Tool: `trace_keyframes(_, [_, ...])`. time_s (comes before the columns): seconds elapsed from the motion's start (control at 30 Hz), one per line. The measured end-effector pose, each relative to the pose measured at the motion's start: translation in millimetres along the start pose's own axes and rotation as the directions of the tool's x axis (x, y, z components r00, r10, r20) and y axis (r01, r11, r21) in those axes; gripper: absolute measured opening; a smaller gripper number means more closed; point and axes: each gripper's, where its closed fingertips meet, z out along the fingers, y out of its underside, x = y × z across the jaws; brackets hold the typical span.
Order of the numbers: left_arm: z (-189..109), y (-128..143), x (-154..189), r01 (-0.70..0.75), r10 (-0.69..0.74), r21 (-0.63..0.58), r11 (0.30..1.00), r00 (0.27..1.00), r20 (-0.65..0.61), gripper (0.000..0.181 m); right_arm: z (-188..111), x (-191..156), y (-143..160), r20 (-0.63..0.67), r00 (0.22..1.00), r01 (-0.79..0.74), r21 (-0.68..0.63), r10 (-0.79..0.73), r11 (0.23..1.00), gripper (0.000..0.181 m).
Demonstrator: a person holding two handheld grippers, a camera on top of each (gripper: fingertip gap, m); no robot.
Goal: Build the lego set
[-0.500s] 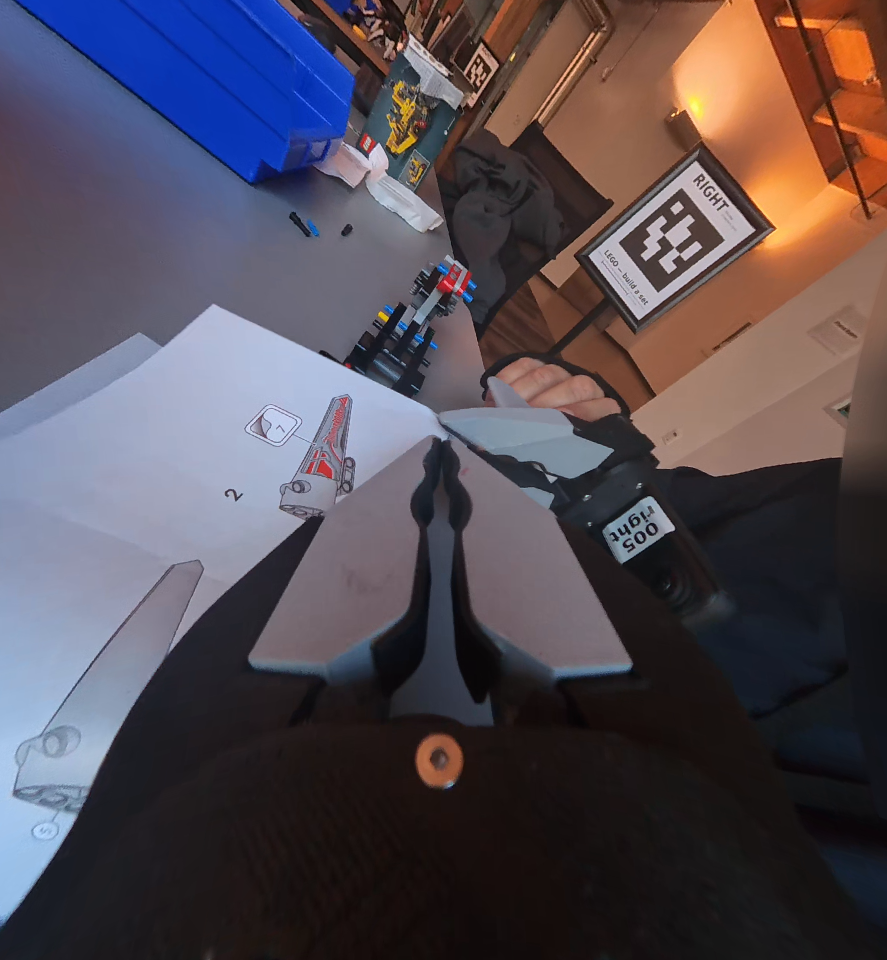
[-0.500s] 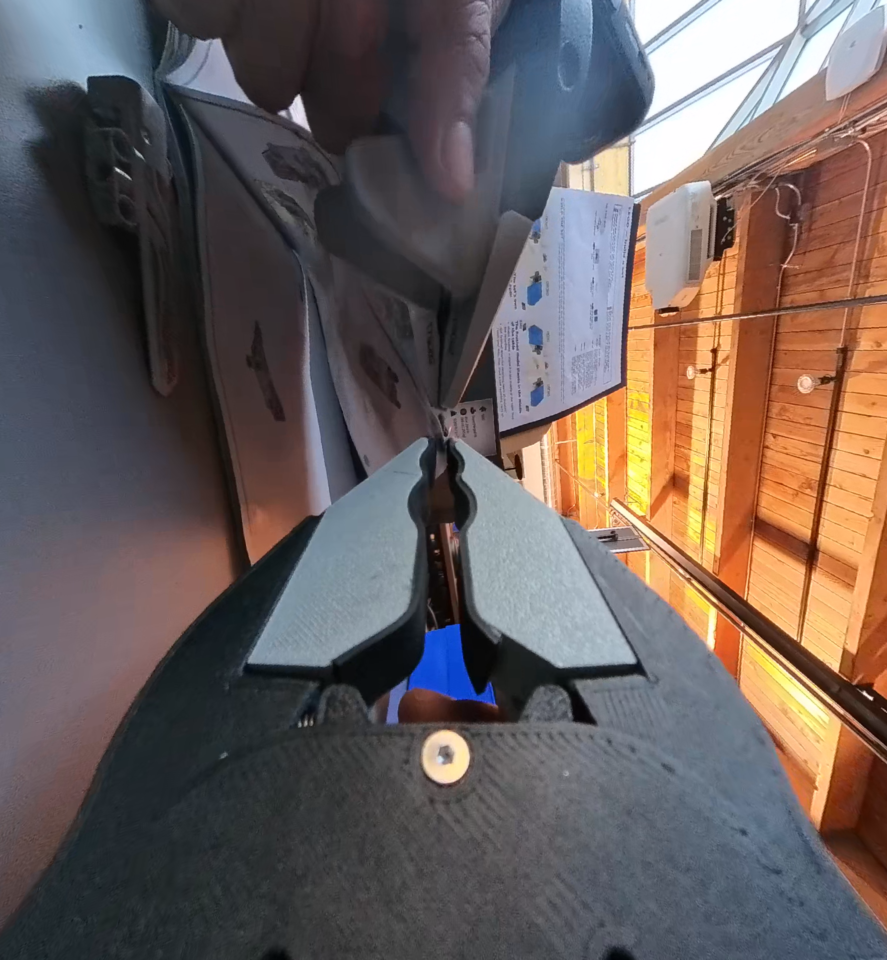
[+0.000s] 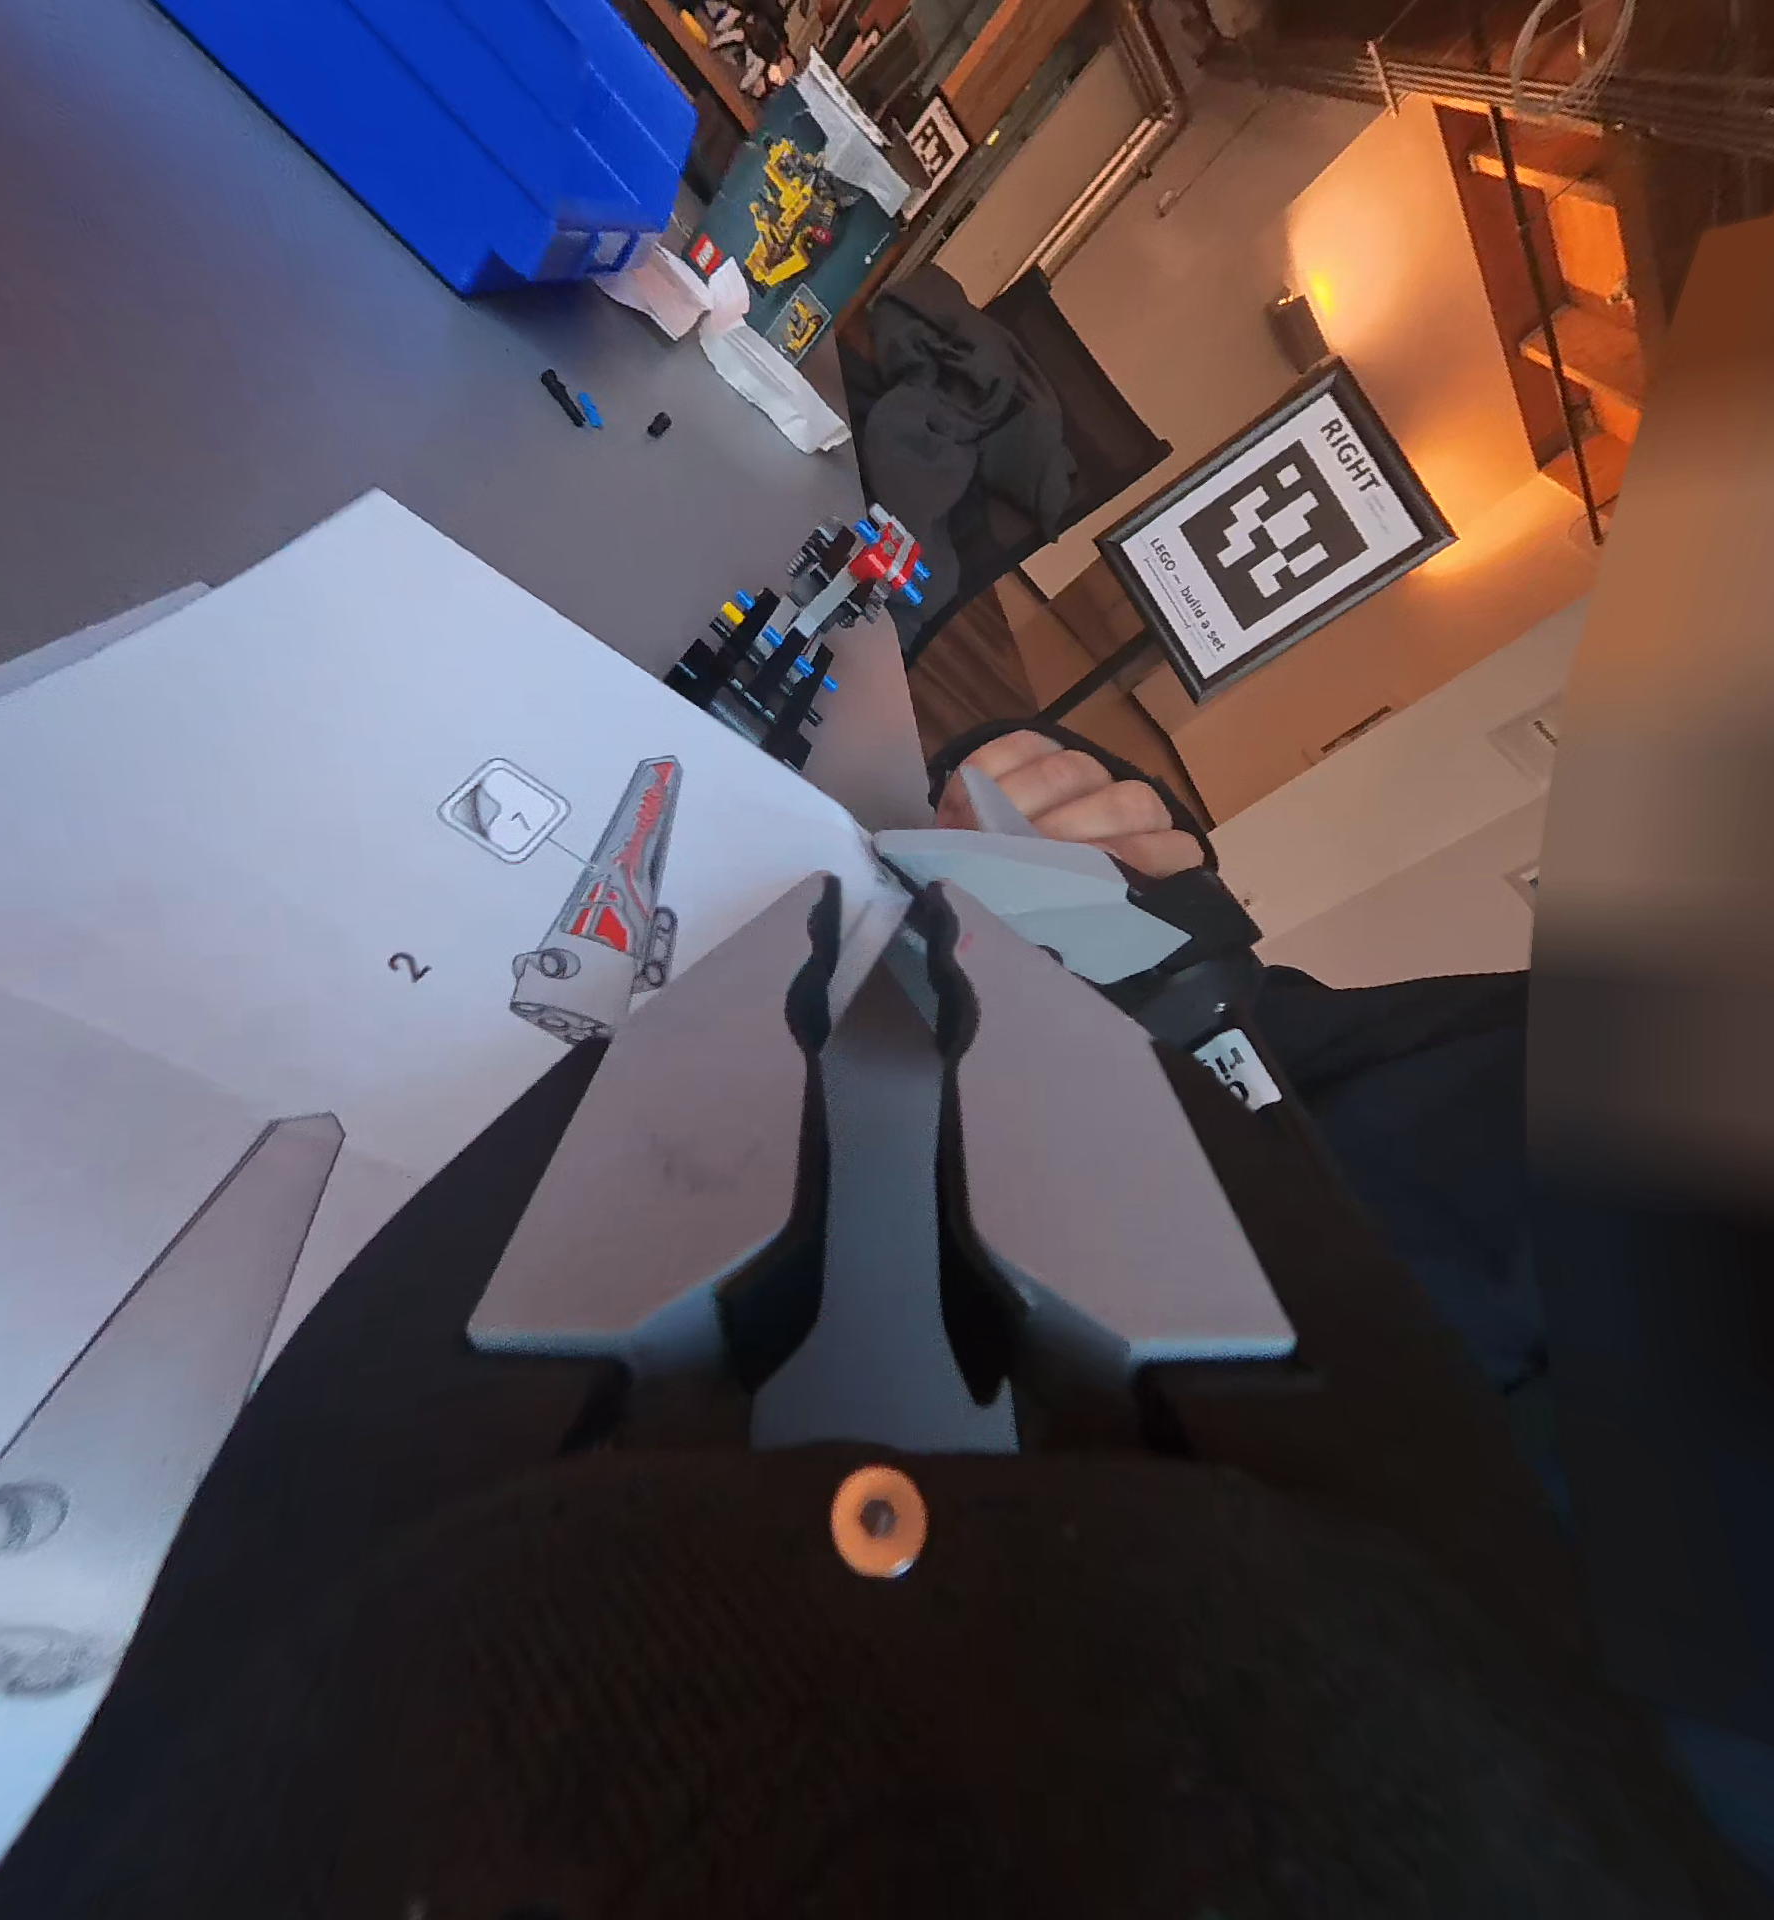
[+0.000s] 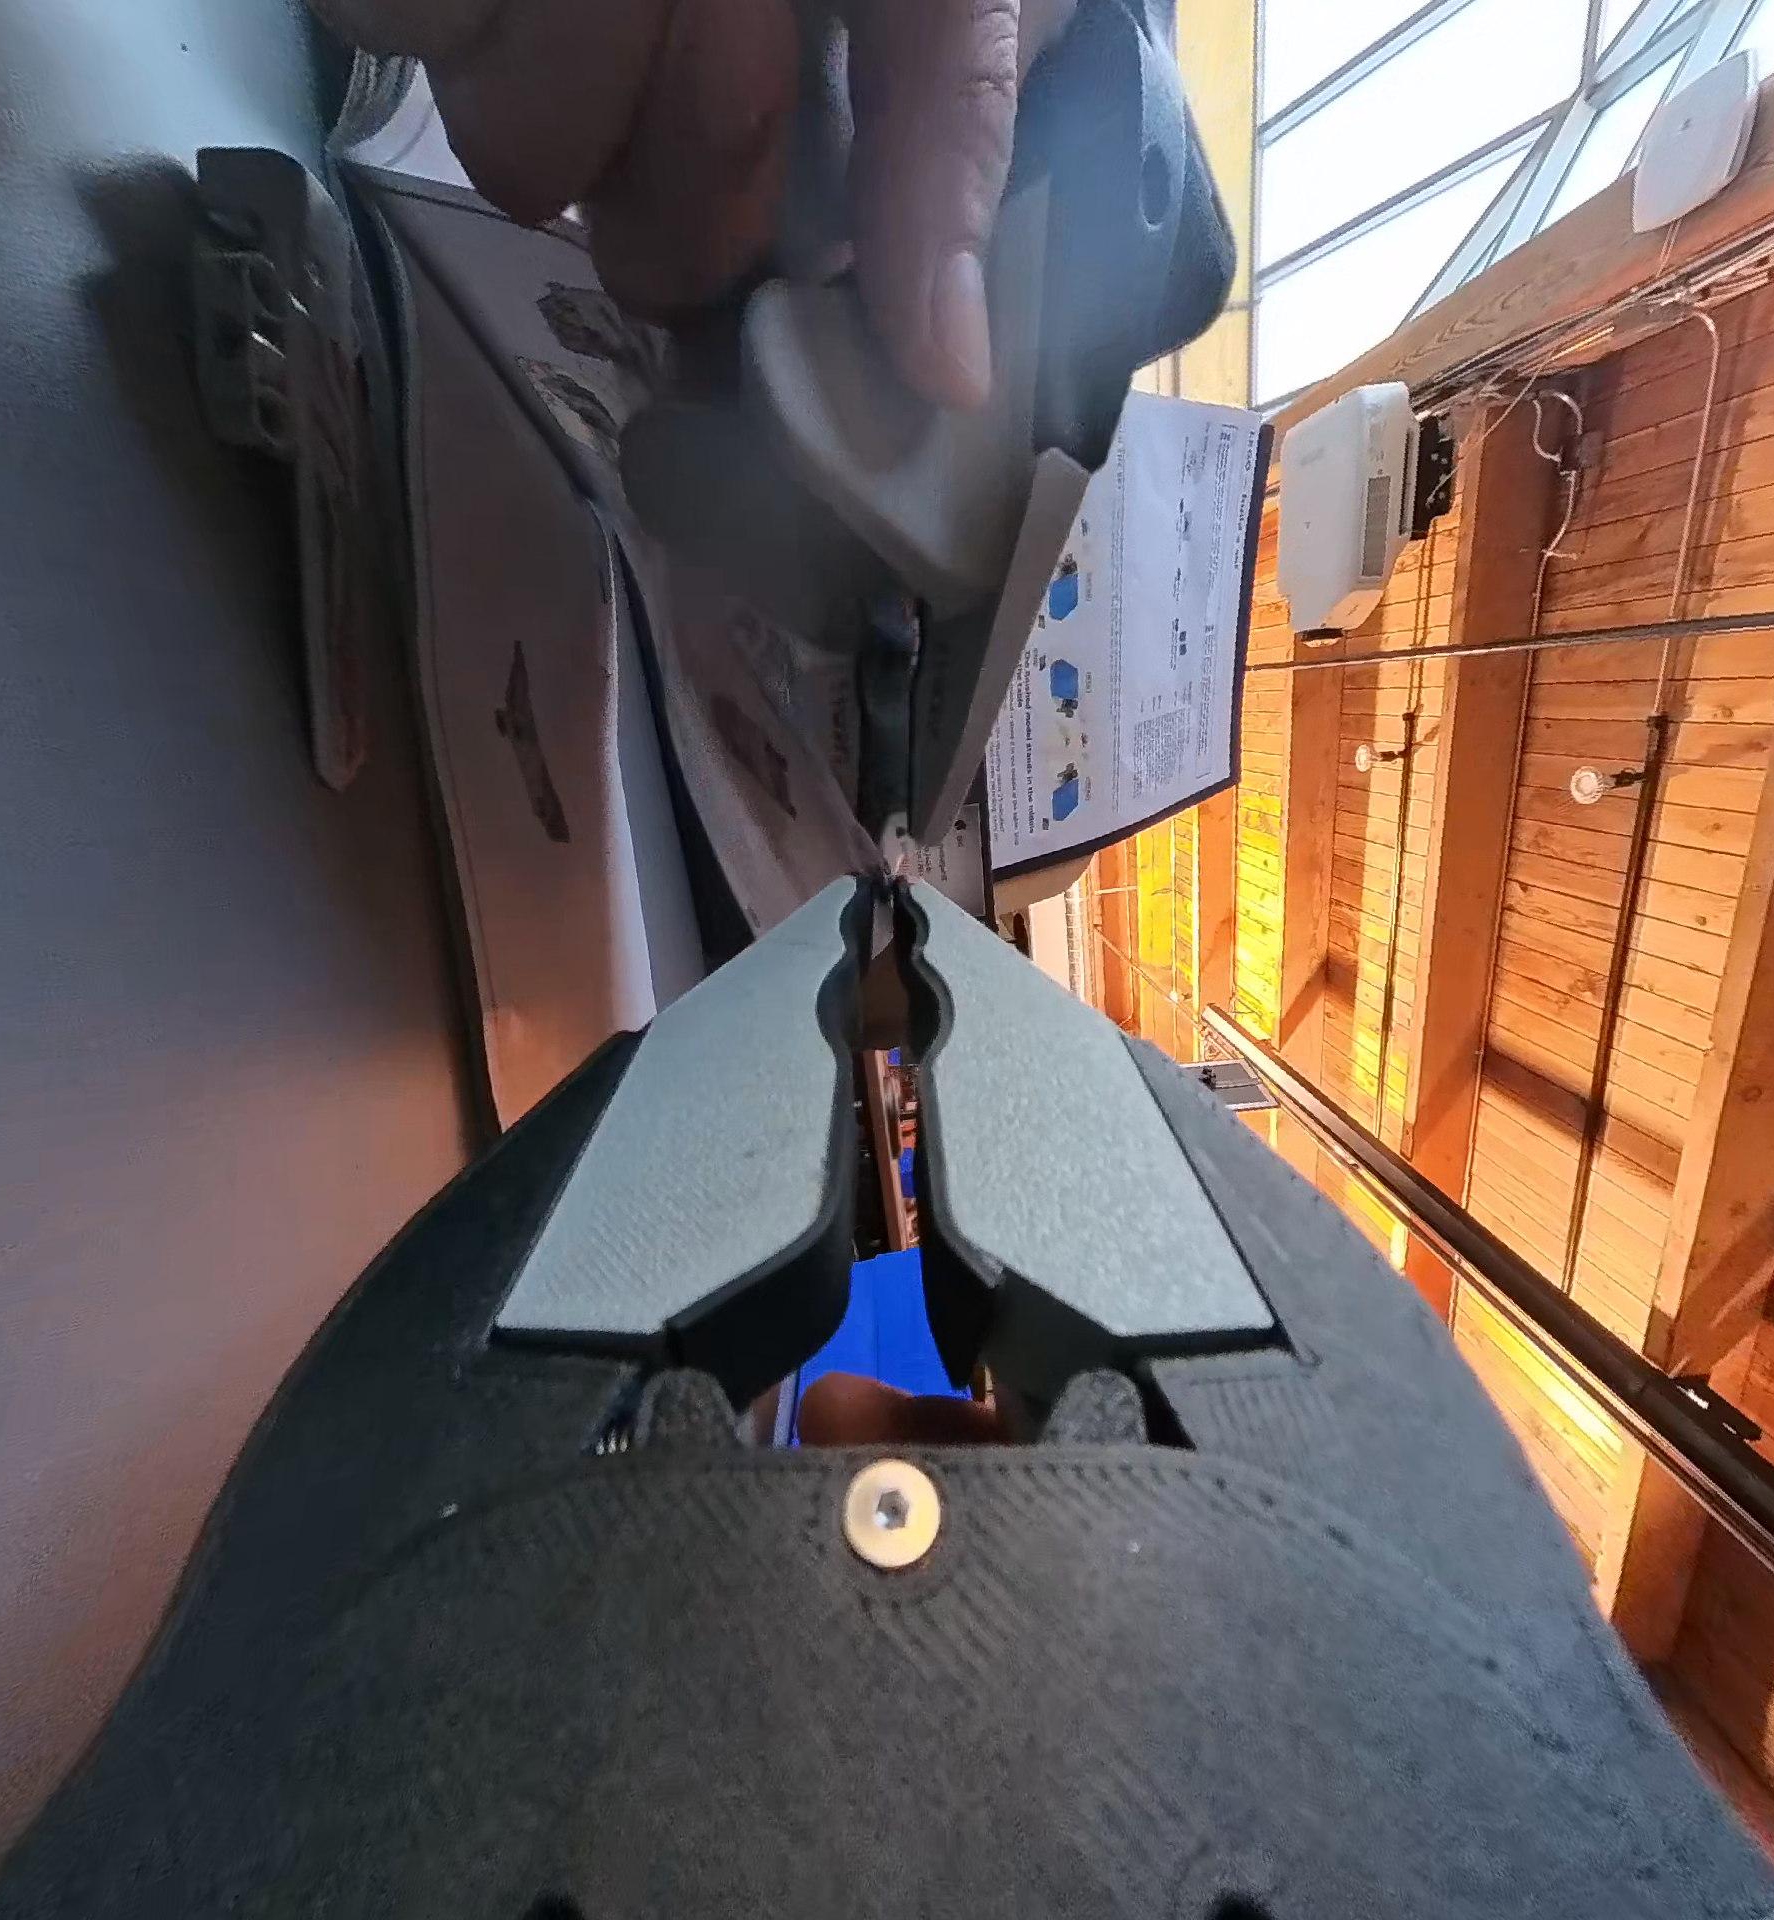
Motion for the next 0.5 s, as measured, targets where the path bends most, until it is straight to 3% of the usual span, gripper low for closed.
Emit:
trace_keyframes(0.3, [4, 2, -2, -0.014, 0.014, -0.017, 1.000, 1.000, 0.021, 0.011, 1, -5, 2, 0.027, 1.000, -0.005, -0.003, 0.005, 1.000, 0.000])
trace_keyframes(0.5, [-13, 15, -40, -0.176, 0.229, -0.194, 0.965, 0.927, 0.297, 0.023, 2, 3, 28, 0.106, 0.977, -0.178, -0.071, 0.185, 0.981, 0.000])
